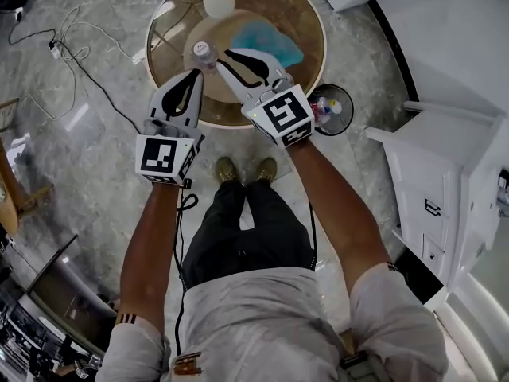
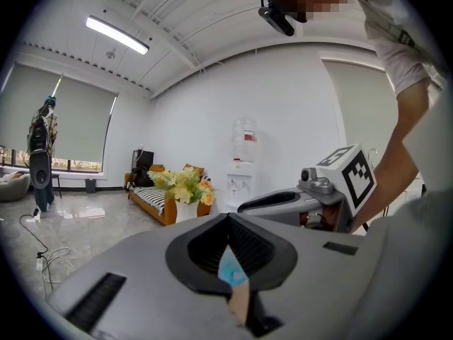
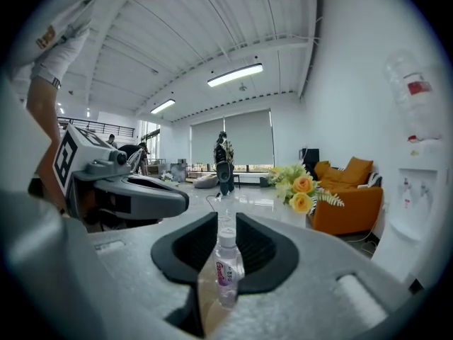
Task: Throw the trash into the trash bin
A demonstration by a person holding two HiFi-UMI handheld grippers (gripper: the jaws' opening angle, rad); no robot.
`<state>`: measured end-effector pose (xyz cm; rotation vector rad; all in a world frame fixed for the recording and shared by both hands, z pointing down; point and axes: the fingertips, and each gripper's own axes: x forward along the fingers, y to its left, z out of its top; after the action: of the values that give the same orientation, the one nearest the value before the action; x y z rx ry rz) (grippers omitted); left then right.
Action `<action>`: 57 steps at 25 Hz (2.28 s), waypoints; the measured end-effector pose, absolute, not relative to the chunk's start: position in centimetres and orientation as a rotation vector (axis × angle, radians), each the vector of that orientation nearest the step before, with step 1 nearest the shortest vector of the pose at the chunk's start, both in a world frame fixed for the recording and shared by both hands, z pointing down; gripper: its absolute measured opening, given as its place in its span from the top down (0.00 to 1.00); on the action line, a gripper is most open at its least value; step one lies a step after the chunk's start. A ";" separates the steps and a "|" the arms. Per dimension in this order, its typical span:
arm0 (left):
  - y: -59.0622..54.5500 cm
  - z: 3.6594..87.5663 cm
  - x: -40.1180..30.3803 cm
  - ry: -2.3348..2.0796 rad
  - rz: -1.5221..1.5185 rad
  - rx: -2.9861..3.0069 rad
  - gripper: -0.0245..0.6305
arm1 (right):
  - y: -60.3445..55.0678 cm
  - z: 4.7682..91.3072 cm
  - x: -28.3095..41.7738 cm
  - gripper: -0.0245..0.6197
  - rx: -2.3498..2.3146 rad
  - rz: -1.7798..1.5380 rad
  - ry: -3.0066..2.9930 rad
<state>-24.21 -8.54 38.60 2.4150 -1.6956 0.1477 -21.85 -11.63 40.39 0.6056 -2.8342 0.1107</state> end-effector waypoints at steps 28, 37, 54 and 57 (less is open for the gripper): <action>-8.1 39.7 -28.4 -1.675 0.171 2.428 0.96 | -13.4 47.2 -28.3 0.74 0.495 0.008 -2.619; -8.1 39.5 -28.1 -1.667 0.171 2.435 0.96 | -13.0 46.1 -27.6 0.75 0.521 -0.006 -2.644; -9.9 37.3 -18.7 -1.508 0.092 2.555 0.96 | -11.9 39.5 -16.1 0.75 0.874 0.046 -2.692; -10.3 36.9 -16.0 -1.453 0.084 2.588 0.96 | -11.9 38.6 -13.0 0.75 0.951 0.037 -2.677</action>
<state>-15.99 -10.27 36.89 2.5875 -1.4527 0.0842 -13.02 -11.90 38.56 0.9513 -2.6774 0.0374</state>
